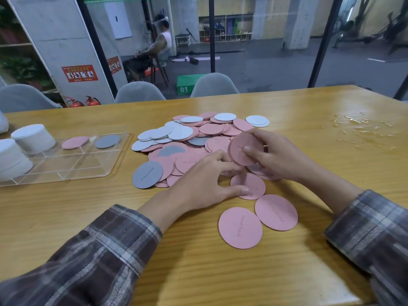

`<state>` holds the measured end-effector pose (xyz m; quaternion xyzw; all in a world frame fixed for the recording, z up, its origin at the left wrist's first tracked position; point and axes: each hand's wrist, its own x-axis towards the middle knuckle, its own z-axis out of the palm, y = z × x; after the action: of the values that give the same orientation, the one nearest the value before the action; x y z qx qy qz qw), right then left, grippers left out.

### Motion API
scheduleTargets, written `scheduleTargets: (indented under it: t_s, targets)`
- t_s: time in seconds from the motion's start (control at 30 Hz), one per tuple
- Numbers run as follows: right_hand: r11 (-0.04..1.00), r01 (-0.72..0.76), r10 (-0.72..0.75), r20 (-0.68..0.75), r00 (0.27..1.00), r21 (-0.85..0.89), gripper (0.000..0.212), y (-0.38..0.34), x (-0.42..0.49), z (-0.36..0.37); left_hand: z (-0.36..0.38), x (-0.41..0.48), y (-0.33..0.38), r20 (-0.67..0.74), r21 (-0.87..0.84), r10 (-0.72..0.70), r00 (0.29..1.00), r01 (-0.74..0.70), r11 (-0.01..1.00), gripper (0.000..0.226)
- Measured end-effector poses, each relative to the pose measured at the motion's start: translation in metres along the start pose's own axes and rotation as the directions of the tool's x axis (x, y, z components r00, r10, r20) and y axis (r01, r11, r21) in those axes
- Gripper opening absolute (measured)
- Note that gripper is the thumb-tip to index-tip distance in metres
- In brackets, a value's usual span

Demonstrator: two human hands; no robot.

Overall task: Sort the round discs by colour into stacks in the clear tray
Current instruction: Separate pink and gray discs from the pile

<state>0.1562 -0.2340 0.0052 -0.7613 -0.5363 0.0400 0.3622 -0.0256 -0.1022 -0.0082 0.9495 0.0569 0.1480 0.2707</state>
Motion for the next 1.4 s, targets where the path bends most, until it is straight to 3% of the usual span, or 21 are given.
scheduleTargets:
  t_s: [0.23, 0.4, 0.53, 0.67, 0.77, 0.87, 1.03, 1.13, 1.23, 1.3, 1.4]
  targets:
    - [0.998, -0.046, 0.046, 0.019, 0.999, 0.034, 0.018, -0.002, -0.001, 0.001, -0.006, -0.001, 0.001, 0.032, -0.090, -0.068, 0.997, 0.071, 0.993, 0.045]
    - [0.971, -0.131, 0.123, 0.052, 0.991, 0.201, 0.021, -0.009, -0.004, 0.000, -0.010, 0.001, 0.001, -0.151, -0.253, -0.144, 0.978, 0.103, 0.962, 0.022]
    - [0.927, -0.164, 0.121, 0.143, 0.982, 0.337, 0.027, -0.015, -0.007, 0.000, -0.011, 0.002, 0.000, -0.307, -0.369, -0.217, 0.927, 0.094, 0.925, 0.018]
    - [0.940, -0.116, 0.064, 0.167, 0.984, 0.322, 0.027, -0.018, -0.008, 0.004, -0.009, 0.004, 0.001, -0.355, -0.435, -0.264, 0.897, 0.091, 0.896, 0.017]
    - [0.978, -0.042, 0.011, 0.152, 0.988, 0.203, 0.017, -0.017, -0.007, 0.003, -0.009, 0.005, 0.000, -0.388, -0.407, -0.263, 0.883, 0.092, 0.909, 0.019]
    - [0.996, 0.029, -0.042, 0.138, 0.990, 0.089, 0.024, -0.017, -0.008, 0.003, -0.007, 0.007, -0.003, -0.421, -0.375, -0.240, 0.874, 0.073, 0.924, 0.020]
    - [0.997, 0.034, -0.043, 0.123, 0.992, 0.071, 0.026, -0.017, -0.007, 0.003, -0.011, 0.005, 0.000, -0.438, -0.324, -0.183, 0.880, 0.035, 0.945, 0.013]
    - [0.998, 0.020, -0.026, 0.090, 0.996, 0.067, 0.019, -0.013, -0.007, 0.004, -0.013, -0.001, 0.004, -0.355, -0.254, -0.093, 0.930, -0.001, 0.967, 0.016]
    - [0.997, -0.021, 0.016, 0.065, 0.998, 0.078, 0.013, -0.013, -0.007, 0.001, -0.013, -0.012, 0.010, -0.050, -0.211, -0.003, 0.999, -0.008, 0.977, 0.022]
    - [0.996, -0.032, 0.027, 0.061, 0.998, 0.078, 0.014, -0.013, -0.007, -0.001, -0.014, -0.017, 0.011, 0.105, -0.155, 0.038, 0.994, -0.021, 0.988, 0.033]
    - [0.998, -0.023, 0.020, 0.061, 0.998, 0.050, 0.018, -0.013, -0.006, -0.002, -0.016, -0.015, 0.008, 0.150, -0.148, 0.054, 0.987, -0.031, 0.989, 0.043]
